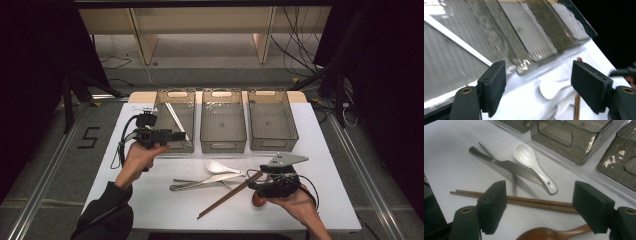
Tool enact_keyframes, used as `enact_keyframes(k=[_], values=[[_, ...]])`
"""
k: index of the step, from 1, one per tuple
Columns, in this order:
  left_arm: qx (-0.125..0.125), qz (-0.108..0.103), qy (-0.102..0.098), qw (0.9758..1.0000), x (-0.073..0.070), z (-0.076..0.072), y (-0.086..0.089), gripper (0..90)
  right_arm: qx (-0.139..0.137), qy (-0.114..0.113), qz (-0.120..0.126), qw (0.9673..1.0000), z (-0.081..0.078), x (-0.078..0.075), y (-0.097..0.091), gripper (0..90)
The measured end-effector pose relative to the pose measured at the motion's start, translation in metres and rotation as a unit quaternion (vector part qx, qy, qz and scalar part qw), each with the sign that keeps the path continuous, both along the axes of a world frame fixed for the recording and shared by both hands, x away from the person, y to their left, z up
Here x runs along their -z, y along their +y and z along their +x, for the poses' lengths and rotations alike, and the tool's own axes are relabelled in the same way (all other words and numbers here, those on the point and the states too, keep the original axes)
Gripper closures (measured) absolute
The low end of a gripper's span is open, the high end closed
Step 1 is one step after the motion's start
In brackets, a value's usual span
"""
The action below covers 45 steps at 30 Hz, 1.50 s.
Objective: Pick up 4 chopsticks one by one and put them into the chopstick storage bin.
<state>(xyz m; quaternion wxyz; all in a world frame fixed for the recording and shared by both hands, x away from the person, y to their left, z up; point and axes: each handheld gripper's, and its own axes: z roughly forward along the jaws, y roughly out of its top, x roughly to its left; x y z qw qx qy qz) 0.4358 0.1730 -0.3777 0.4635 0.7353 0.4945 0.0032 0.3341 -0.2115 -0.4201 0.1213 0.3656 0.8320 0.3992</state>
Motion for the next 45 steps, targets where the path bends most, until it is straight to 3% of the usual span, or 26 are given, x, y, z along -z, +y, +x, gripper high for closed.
enact_keyframes(k=[12,16,19,22,28,37,45], values=[[0.044,0.012,-0.010,0.9989,0.023,-0.047,-0.014,25.1,0.002,-0.003,-0.010,0.9999,0.002,-0.001,-0.009,28.2],[0.047,0.008,-0.020,0.9987,0.032,-0.058,-0.013,23.6,-0.009,-0.007,-0.027,0.9996,0.008,-0.002,-0.010,28.2],[0.046,0.005,-0.031,0.9985,0.037,-0.066,-0.008,22.7,-0.021,-0.008,-0.055,0.9982,0.015,-0.003,-0.009,28.2],[0.038,-0.003,-0.039,0.9985,0.042,-0.072,-0.002,22.5,-0.039,0.002,-0.073,0.9966,0.023,-0.004,-0.008,30.0],[0.034,-0.002,-0.045,0.9984,0.051,-0.084,0.005,22.0,-0.077,0.019,-0.115,0.9902,0.035,0.002,-0.001,32.4],[0.032,0.005,-0.067,0.9972,0.054,-0.096,0.010,21.2,-0.142,0.020,-0.173,0.9744,0.034,0.015,0.017,36.0],[0.032,0.009,-0.071,0.9969,0.056,-0.102,0.013,20.8,-0.176,0.020,-0.199,0.9638,0.035,0.024,0.029,39.7]])
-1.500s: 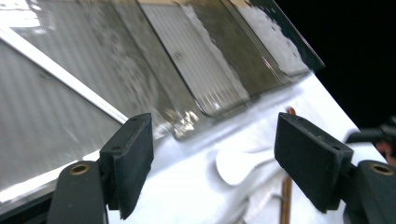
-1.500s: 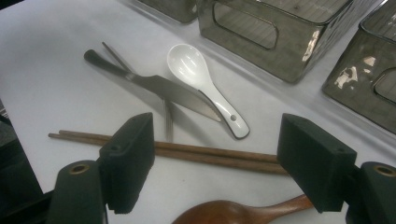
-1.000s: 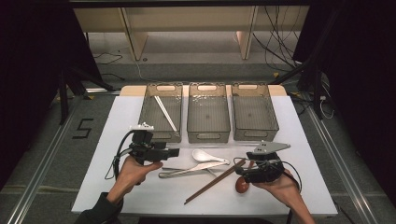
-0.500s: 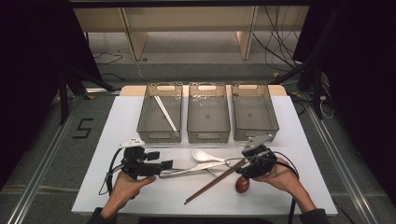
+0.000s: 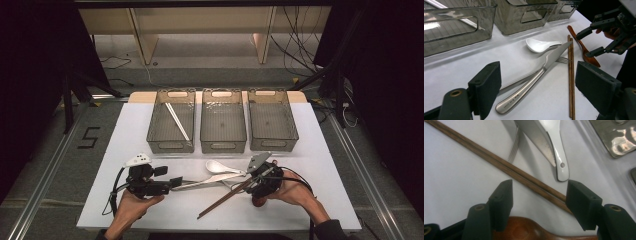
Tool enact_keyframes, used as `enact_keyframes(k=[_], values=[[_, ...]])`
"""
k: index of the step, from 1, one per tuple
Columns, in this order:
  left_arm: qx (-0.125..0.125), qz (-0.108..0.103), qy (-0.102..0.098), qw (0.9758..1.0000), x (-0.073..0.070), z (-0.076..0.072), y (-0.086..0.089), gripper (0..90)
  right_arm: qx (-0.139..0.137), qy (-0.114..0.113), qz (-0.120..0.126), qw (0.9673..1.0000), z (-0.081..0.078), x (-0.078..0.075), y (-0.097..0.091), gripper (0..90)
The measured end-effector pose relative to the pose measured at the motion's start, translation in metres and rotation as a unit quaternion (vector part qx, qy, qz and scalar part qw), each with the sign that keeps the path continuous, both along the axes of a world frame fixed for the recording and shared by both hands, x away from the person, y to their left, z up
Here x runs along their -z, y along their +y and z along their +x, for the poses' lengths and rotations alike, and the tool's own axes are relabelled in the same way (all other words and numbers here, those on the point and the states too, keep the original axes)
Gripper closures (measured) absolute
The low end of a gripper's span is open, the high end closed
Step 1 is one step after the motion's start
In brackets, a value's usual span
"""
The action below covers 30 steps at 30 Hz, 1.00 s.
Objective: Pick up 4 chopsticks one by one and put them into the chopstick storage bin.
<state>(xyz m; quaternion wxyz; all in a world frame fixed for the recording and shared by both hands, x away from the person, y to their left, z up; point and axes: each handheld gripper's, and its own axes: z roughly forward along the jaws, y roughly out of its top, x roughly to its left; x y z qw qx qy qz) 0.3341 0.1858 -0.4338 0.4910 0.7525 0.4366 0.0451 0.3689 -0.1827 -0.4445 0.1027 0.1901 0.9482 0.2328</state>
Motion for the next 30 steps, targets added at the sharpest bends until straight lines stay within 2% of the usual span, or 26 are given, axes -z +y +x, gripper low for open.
enact_keyframes(k=[11,25,30], values=[[-0.006,0.004,-0.014,0.9999,0.000,-0.006,0.005,20.8,-0.025,0.006,-0.027,0.9993,0.002,0.012,0.011,45.1],[-0.004,0.004,-0.016,0.9999,0.003,-0.009,0.006,20.6,-0.031,0.002,-0.032,0.9990,0.004,0.021,0.010,47.3],[-0.004,0.005,-0.014,0.9999,0.003,-0.009,0.006,20.6,-0.038,0.005,-0.032,0.9987,0.003,0.021,0.010,51.8]])
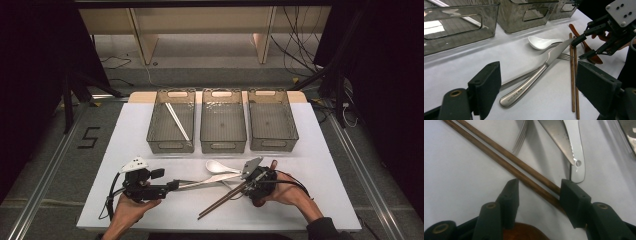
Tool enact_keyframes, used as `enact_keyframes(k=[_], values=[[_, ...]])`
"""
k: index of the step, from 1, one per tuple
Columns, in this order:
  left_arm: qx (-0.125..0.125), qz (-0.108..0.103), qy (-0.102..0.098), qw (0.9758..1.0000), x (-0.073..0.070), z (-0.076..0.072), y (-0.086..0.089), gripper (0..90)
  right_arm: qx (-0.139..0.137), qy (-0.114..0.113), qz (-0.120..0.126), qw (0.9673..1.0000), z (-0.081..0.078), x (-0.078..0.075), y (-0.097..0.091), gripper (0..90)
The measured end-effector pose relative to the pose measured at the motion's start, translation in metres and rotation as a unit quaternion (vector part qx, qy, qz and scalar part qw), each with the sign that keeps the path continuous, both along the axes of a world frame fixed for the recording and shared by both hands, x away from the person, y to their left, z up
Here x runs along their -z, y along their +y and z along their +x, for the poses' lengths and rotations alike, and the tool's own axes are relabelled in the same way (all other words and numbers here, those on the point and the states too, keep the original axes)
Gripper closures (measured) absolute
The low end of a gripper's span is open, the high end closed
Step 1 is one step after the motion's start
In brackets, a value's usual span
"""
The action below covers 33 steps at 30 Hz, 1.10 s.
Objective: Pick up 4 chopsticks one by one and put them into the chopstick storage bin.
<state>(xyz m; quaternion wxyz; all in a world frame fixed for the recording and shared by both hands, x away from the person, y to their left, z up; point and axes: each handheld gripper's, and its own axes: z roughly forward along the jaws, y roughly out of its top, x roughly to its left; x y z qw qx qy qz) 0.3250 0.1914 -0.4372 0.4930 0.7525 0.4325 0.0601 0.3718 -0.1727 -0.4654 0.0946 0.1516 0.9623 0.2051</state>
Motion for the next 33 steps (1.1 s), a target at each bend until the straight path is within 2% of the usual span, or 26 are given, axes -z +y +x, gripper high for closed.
enact_keyframes(k=[4,13,14,21,22,27,30,33], values=[[-0.001,-0.002,0.001,1.0000,0.001,0.000,0.000,20.6,-0.010,0.004,-0.006,0.9999,-0.001,-0.001,0.001,55.0],[0.003,0.003,0.003,1.0000,0.001,0.000,-0.002,20.6,-0.049,0.018,-0.053,0.9972,-0.005,-0.006,0.011,62.0],[0.004,0.003,0.004,1.0000,0.001,0.000,-0.002,20.6,-0.051,0.018,-0.052,0.9972,-0.005,-0.005,0.012,62.6],[0.004,0.001,0.005,1.0000,0.001,0.000,-0.002,20.7,-0.089,0.022,-0.093,0.9914,-0.004,-0.008,0.021,65.2],[0.004,0.001,0.005,1.0000,0.001,0.000,-0.002,20.6,-0.097,0.022,-0.102,0.9898,-0.003,-0.009,0.022,65.7],[0.004,0.002,0.004,1.0000,0.001,0.000,-0.002,20.6,-0.107,0.025,-0.110,0.9878,-0.003,-0.009,0.026,67.7],[0.004,0.001,0.005,1.0000,0.001,0.000,-0.002,20.7,-0.122,0.019,-0.116,0.9855,-0.004,-0.009,0.027,70.4],[0.003,0.001,0.005,1.0000,0.001,0.000,-0.003,20.7,-0.130,0.026,-0.125,0.9832,-0.005,-0.010,0.029,72.8]])
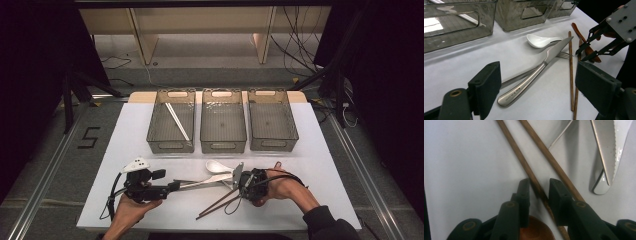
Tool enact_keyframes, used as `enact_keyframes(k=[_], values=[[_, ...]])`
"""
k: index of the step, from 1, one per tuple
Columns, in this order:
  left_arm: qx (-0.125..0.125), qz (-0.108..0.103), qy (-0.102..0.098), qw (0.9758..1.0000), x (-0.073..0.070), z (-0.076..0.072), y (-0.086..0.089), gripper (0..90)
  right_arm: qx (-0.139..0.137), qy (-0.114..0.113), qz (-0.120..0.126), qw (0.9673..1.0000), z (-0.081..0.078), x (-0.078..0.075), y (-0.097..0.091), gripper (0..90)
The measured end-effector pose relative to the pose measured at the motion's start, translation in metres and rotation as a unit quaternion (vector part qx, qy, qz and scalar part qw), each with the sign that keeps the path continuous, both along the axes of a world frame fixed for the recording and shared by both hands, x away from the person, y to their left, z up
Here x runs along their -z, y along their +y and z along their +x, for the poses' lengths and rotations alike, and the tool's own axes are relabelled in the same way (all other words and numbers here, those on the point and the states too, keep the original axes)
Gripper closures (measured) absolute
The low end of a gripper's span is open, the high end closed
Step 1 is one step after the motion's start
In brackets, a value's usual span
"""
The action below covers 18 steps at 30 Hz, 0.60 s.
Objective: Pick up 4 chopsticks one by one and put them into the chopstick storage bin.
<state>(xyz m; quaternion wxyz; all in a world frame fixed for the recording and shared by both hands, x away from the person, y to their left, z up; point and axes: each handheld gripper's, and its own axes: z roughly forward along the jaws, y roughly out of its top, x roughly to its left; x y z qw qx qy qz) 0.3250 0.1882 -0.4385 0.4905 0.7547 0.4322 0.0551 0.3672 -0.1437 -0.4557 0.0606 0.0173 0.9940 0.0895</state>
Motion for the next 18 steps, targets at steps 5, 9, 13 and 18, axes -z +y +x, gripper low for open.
enact_keyframes(k=[5,9,13,18], values=[[0.004,0.004,-0.001,1.0000,0.0001,0.0004,-0.0004,20.7,-0.033,-0.008,-0.015,0.9993,-0.0023,0.0001,0.0046,77.0],[0.004,0.004,-0.001,1.0000,0.0002,0.0004,-0.0003,20.7,-0.056,-0.010,-0.023,0.9981,-0.0028,-0.0002,0.0061,79.2],[0.003,0.005,0.000,1.0000,0.0004,0.0006,-0.0006,20.7,-0.069,-0.011,-0.026,0.9972,-0.0047,-0.0001,0.0065,81.7],[0.004,0.005,0.000,1.0000,0.0003,0.0006,-0.0006,20.7,-0.086,-0.010,-0.026,0.9959,-0.0050,0.0000,0.0057,84.9]])
